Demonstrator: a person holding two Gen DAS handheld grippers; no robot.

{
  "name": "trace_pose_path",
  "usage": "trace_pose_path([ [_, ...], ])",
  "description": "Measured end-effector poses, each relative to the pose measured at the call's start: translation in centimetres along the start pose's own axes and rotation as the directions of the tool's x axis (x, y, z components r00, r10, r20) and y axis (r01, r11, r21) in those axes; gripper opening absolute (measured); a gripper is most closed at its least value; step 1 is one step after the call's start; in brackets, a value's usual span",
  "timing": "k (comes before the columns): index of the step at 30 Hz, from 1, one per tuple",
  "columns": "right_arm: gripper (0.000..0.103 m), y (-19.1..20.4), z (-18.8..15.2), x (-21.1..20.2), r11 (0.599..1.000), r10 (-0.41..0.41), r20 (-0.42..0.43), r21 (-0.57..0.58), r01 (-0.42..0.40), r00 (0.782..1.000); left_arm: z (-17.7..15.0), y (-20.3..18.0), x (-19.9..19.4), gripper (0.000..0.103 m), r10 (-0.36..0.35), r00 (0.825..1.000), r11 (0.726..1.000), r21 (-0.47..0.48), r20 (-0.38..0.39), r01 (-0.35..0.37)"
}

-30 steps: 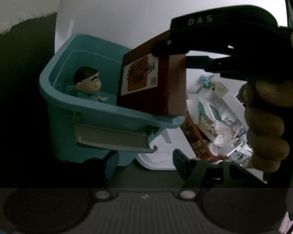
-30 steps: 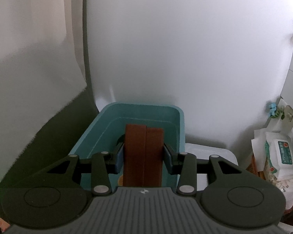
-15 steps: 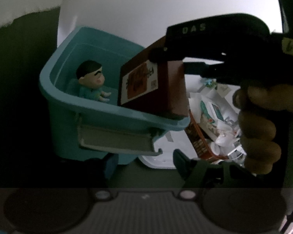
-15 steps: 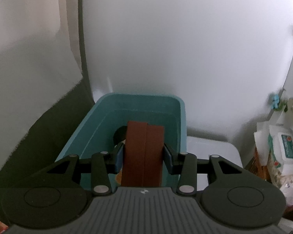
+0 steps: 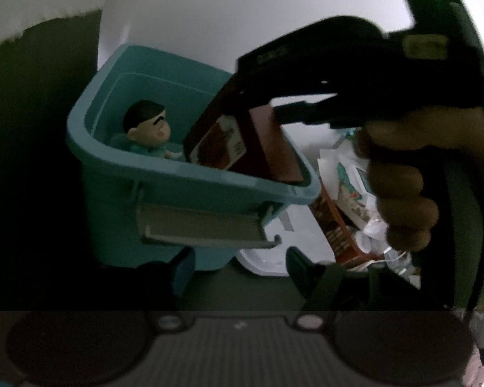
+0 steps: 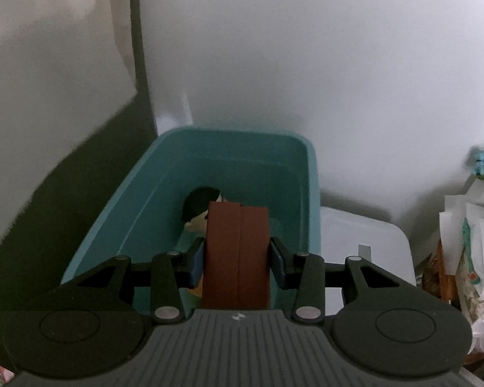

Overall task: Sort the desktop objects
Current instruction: 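Lower the brown box into the teal bin with the right gripper, then open the right gripper to release the brown box in the bin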

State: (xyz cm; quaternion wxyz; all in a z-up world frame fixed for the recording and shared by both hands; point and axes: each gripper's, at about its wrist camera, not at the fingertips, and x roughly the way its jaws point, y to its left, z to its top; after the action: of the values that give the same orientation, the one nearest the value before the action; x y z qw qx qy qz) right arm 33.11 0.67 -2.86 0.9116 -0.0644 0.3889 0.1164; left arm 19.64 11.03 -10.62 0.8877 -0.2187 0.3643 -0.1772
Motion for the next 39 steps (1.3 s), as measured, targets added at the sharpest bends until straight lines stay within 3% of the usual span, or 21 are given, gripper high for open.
trace_pose_path([
  [6, 0.044, 1.2, -0.3, 3.0, 0.998, -0.031, -0.103, -0.066, 0.024, 0.994, 0.1, 0.1, 0.4, 0.066, 0.005, 1.0, 1.0, 0.0, -0.008, -0.005],
  [17, 0.046, 1.9, -0.5, 3.4, 0.987, -0.144, -0.146, -0.095, 0.131, 0.979, 0.2, 0.4, 1.2, 0.066, 0.008, 1.0, 1.0, -0.003, -0.021, -0.008],
  [22, 0.048, 1.2, -0.4, 2.9, 0.99, -0.134, -0.152, -0.054, 0.127, 0.979, 0.2, 0.3, 1.4, 0.066, 0.009, 1.0, 1.0, 0.004, -0.024, -0.009],
  [26, 0.064, 0.7, -0.4, 2.1, 0.994, -0.113, -0.135, -0.029, 0.11, 0.984, 0.3, 0.1, 1.6, 0.066, 0.003, 1.0, 1.0, 0.01, -0.022, -0.002],
  [39, 0.064, -0.7, -0.6, -4.2, 0.998, -0.06, -0.078, -0.012, 0.059, 0.995, 0.0, -0.3, 0.8, 0.066, 0.022, 1.0, 0.999, 0.04, -0.002, -0.022],
])
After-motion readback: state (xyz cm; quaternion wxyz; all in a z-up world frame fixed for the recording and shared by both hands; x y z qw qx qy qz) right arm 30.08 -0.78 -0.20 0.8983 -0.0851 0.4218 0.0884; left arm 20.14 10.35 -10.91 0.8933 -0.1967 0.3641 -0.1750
